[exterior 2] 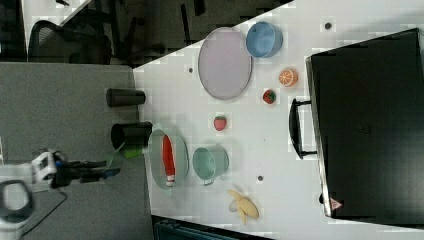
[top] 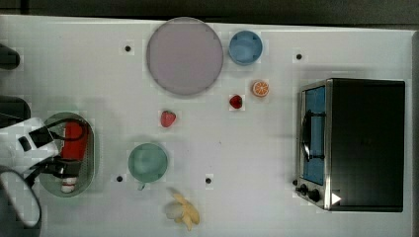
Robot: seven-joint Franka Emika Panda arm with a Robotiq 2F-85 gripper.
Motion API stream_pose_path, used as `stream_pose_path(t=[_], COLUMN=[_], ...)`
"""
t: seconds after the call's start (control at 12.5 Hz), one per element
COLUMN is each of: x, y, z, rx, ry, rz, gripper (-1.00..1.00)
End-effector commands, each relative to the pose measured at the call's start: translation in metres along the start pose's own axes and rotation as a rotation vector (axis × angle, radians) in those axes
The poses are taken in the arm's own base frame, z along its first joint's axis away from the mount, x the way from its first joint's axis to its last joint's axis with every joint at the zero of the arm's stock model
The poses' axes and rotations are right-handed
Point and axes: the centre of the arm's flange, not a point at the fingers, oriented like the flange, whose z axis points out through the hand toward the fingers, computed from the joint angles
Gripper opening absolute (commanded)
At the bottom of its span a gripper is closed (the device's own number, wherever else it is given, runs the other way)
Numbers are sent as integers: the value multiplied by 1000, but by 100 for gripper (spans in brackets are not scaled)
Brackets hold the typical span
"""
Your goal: Pick Ketchup from the table and place it in strainer.
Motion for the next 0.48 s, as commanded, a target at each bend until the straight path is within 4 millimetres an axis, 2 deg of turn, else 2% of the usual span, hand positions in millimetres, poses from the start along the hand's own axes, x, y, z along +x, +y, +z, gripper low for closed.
stream_pose_path(t=[0.08, 0.24, 0.48], x=[55, 84, 131], y=[58, 103, 184], z=[-24, -55, -83], rx=[-21, 0, 43], ry=[-40, -19, 17], rz=[200, 297, 465], gripper=[100, 100, 100])
